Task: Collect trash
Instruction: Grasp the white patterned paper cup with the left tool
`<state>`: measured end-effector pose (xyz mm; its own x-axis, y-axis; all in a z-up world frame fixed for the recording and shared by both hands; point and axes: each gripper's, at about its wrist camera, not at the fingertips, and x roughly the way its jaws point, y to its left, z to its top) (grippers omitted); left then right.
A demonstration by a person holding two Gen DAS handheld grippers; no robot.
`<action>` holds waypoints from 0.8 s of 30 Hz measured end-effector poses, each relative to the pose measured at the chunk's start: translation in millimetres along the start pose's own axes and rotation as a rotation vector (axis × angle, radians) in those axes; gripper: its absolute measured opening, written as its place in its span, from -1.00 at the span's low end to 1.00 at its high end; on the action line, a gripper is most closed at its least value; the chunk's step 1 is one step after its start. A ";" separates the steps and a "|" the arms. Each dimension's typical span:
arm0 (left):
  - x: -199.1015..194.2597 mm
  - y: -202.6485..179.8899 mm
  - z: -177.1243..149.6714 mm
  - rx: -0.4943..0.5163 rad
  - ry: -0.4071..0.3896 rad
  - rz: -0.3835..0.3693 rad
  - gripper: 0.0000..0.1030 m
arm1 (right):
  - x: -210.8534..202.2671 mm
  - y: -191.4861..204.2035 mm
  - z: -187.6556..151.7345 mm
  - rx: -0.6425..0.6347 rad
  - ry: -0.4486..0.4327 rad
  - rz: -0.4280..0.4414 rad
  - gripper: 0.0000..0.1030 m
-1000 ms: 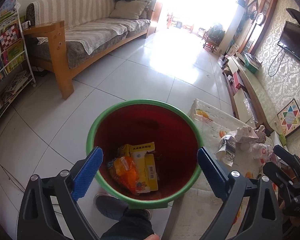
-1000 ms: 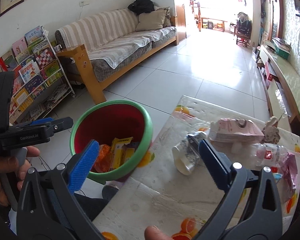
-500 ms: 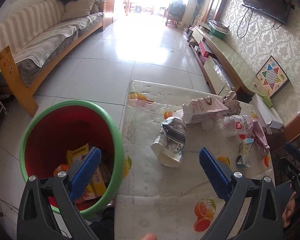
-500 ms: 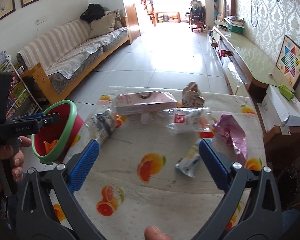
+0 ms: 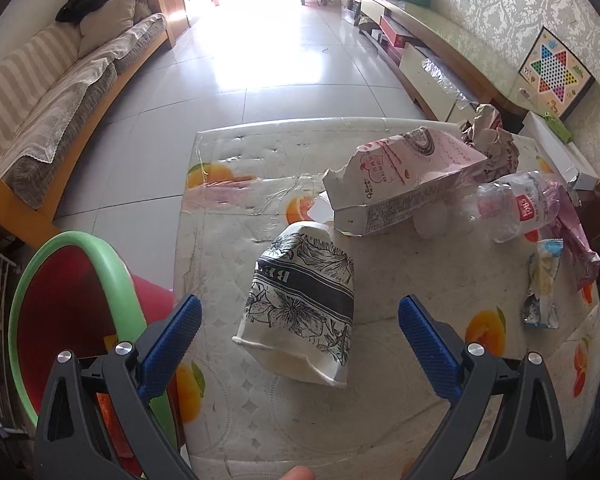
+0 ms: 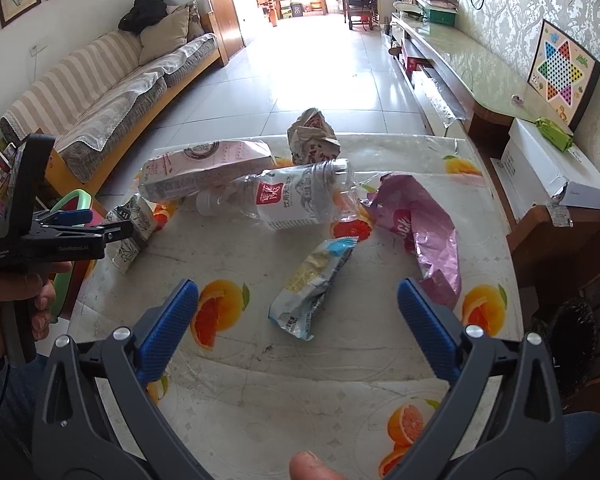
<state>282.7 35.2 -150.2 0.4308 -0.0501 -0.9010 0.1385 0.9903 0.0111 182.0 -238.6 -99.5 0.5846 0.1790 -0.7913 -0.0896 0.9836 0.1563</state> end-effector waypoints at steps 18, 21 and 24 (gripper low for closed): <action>31.3 7.9 0.7 0.013 0.037 0.006 0.11 | 49.7 3.4 -0.2 0.026 0.074 0.006 0.91; 23.4 9.4 -1.5 0.000 0.018 -0.014 0.03 | 58.9 3.8 -0.1 0.029 0.092 -0.001 0.91; 13.3 11.4 -2.3 -0.015 -0.006 -0.030 0.03 | 67.6 2.9 -1.7 0.041 0.108 -0.016 0.91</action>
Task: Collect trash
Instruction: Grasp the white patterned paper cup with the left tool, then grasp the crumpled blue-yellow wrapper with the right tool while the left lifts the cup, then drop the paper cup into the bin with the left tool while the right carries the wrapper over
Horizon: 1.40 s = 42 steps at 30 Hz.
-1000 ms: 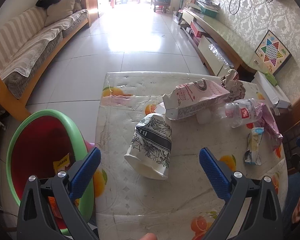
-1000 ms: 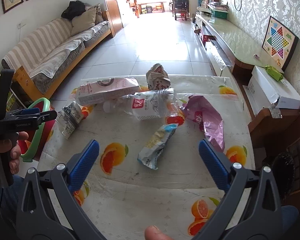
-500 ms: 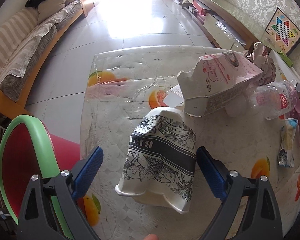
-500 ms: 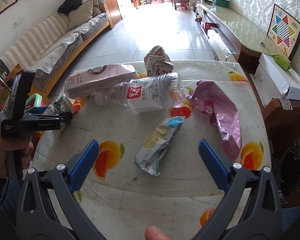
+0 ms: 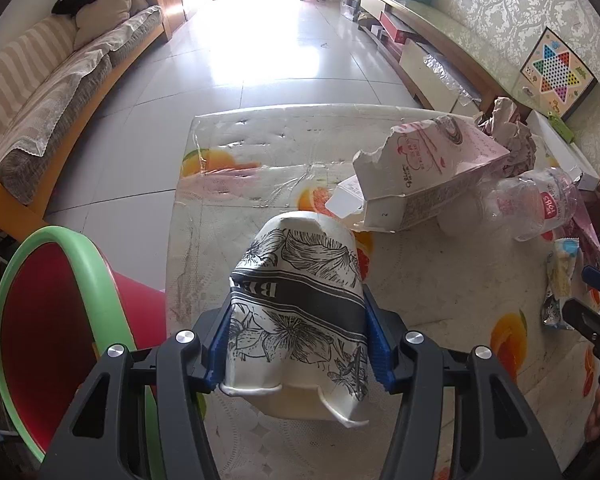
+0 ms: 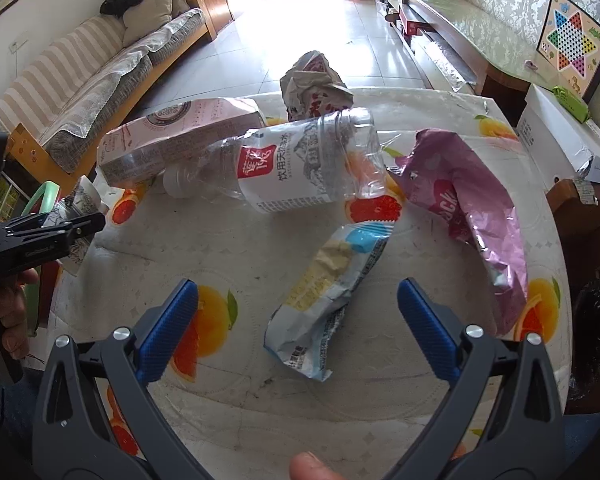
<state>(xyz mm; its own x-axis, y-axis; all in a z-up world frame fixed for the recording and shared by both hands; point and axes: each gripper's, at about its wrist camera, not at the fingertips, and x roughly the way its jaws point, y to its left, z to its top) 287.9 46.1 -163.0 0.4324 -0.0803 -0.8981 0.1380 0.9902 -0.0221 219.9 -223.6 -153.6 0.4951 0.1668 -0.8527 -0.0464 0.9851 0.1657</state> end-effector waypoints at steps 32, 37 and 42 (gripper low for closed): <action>-59.9 1.0 -11.2 -0.041 -0.109 -0.053 0.03 | -32.4 11.7 -4.2 -0.054 -0.045 -0.051 -0.56; -80.0 3.1 -18.7 -0.049 -0.137 -0.052 0.03 | -64.2 23.2 -6.3 -0.080 -0.091 -0.027 -0.57; -103.5 12.0 -29.3 -0.067 -0.167 -0.046 0.03 | -86.0 37.7 -11.4 -0.104 -0.117 -0.002 -0.57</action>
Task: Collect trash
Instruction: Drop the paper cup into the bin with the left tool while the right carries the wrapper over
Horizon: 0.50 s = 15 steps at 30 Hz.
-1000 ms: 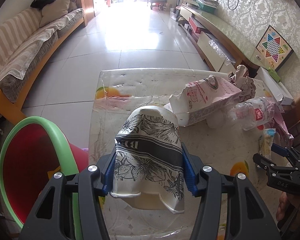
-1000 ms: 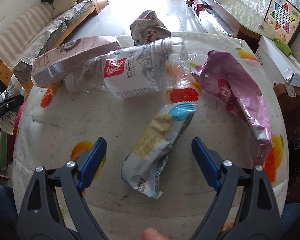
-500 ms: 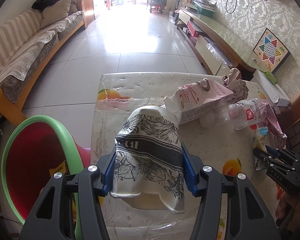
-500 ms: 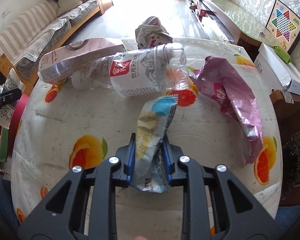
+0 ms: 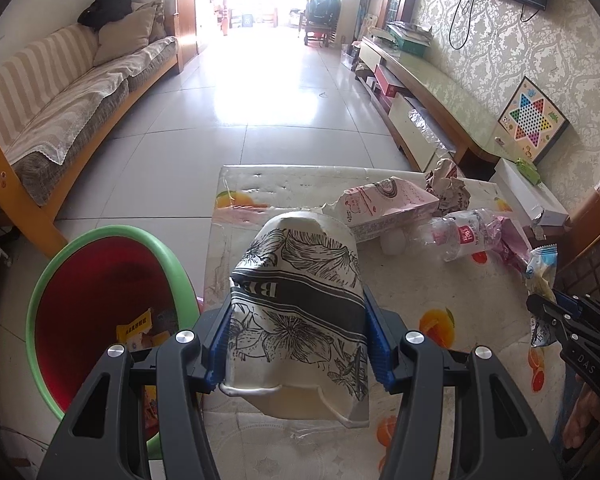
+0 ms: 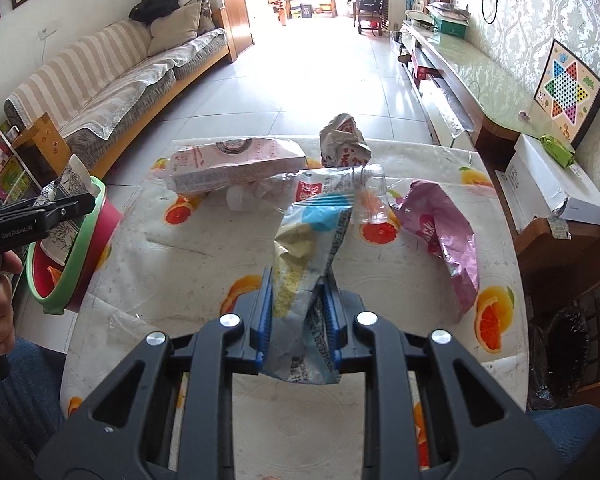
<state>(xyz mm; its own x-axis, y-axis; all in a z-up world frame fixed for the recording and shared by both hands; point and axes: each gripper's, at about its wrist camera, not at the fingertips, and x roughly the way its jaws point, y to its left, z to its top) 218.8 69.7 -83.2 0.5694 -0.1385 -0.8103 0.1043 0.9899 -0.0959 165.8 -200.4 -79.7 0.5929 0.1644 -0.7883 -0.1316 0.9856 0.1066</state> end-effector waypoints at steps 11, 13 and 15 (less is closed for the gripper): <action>-50.5 43.0 -10.4 -0.077 -0.070 0.055 0.03 | -24.7 50.6 18.7 -0.080 -0.069 0.059 -0.57; -56.5 56.3 -12.8 -0.095 -0.078 0.070 0.03 | -26.4 62.9 23.2 -0.098 -0.075 0.074 -0.57; -60.7 69.5 -15.4 -0.115 -0.081 0.086 0.04 | -27.0 76.2 27.4 -0.116 -0.081 0.088 -0.57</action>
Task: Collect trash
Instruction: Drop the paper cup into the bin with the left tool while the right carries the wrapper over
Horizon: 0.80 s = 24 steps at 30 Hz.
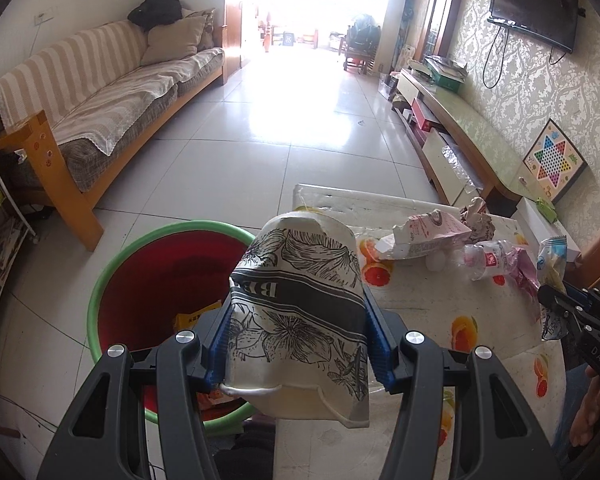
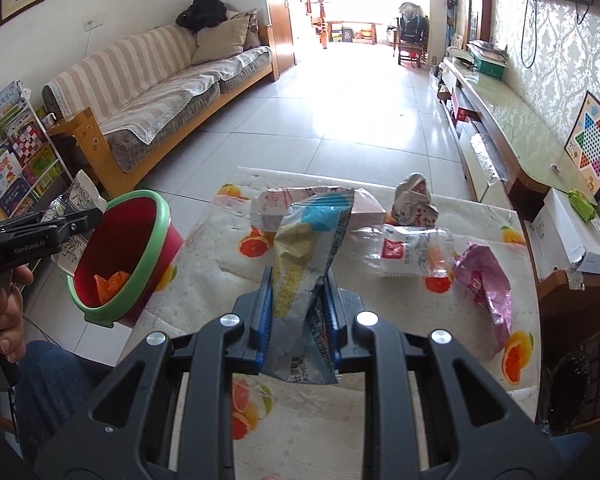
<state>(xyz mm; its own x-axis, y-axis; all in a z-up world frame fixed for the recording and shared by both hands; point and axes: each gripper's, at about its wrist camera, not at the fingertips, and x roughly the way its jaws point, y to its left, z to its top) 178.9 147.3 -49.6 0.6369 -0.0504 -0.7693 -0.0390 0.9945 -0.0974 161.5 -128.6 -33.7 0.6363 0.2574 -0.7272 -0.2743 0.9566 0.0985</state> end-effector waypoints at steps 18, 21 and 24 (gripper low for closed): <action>26.0 108.2 -15.9 -0.138 0.050 0.104 0.14 | 27.7 94.3 24.1 -0.134 0.010 0.088 -0.57; 28.3 118.1 -18.1 -0.175 0.041 0.097 0.56 | 31.7 102.7 27.5 -0.146 0.012 0.090 -0.57; 27.2 123.3 -20.6 -0.189 0.031 0.080 0.64 | 37.3 111.4 31.6 -0.158 0.014 0.093 -0.57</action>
<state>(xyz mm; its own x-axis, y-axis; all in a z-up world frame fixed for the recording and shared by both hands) 175.6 266.8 -95.5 0.6023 0.0220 -0.7980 -0.2337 0.9607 -0.1498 177.4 -8.1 -28.3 0.5930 0.3409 -0.7294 -0.4420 0.8951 0.0590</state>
